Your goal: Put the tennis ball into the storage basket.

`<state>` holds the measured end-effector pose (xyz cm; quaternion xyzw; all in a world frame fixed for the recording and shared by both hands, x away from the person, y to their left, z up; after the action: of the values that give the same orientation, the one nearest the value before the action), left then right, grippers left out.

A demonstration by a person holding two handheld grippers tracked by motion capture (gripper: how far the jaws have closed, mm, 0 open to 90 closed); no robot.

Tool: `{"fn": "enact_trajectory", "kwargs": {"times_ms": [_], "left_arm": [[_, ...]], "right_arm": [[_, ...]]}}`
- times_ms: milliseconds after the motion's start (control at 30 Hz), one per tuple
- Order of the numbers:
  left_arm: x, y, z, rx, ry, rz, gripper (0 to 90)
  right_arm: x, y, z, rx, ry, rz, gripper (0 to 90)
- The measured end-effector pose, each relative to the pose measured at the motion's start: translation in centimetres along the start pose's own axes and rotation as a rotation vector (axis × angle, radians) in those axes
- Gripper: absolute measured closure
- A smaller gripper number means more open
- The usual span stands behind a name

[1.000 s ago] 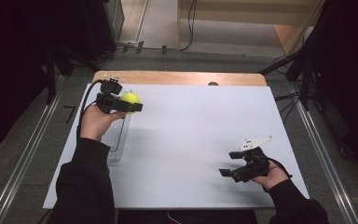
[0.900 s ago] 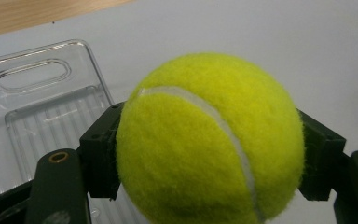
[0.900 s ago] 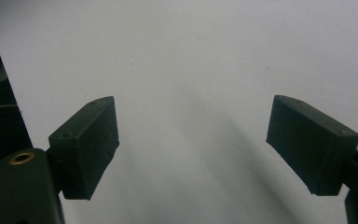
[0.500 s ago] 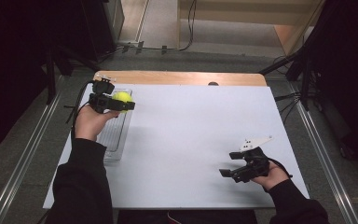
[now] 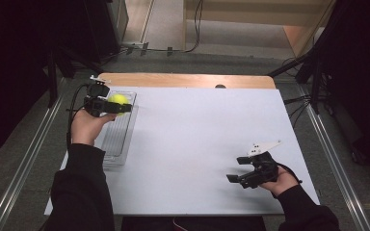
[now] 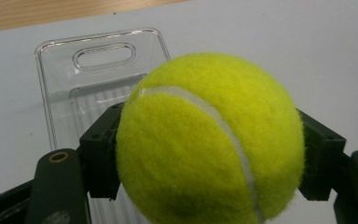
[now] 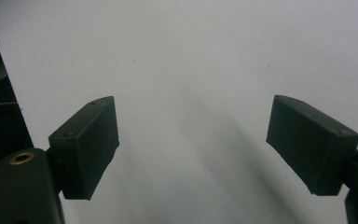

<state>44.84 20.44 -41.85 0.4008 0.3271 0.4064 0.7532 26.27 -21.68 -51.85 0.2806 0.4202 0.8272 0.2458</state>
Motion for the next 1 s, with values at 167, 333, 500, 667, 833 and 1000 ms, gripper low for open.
{"fn": "enact_trajectory", "kwargs": {"times_ms": [167, 333, 500, 667, 833, 1000], "left_arm": [[0.5, 0.0, -0.1, -0.008, 0.02, 0.013, 26.3], [1.0, -0.1, -0.3, -0.012, 0.04, 0.024, 26.3], [1.0, -0.4, -0.3, -0.003, 0.037, 0.048, 26.2], [1.3, -0.7, -0.4, -0.005, 0.047, 0.049, 26.2], [1.5, -1.2, -0.6, 0.002, 0.052, 0.054, 26.2], [1.6, -1.9, -0.7, 0.01, 0.059, 0.058, 26.2]], "right_arm": [[-0.1, 0.1, 0.0, -0.003, -0.002, -0.002, 14.8], [-0.1, 0.0, 0.0, -0.002, 0.0, -0.002, 14.8], [-0.1, 0.1, 0.0, -0.003, -0.001, -0.004, 14.8], [-0.1, 0.1, 0.0, -0.003, -0.002, -0.005, 14.8], [-0.1, 0.1, 0.0, -0.002, -0.001, -0.005, 14.8], [-0.1, 0.1, 0.0, -0.001, -0.001, -0.006, 14.8]]}}
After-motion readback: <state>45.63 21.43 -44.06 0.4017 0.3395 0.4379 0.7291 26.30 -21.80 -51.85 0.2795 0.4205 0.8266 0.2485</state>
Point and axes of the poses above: each handheld gripper's, and its own axes: y roughly backward along the jaws, z roughly out of its top, x roughly to its left, the point moved 5 cm from there along -y, roughly forward along the jaws, and after that the axes turned 11 degrees about x, right-handed, at the moved point
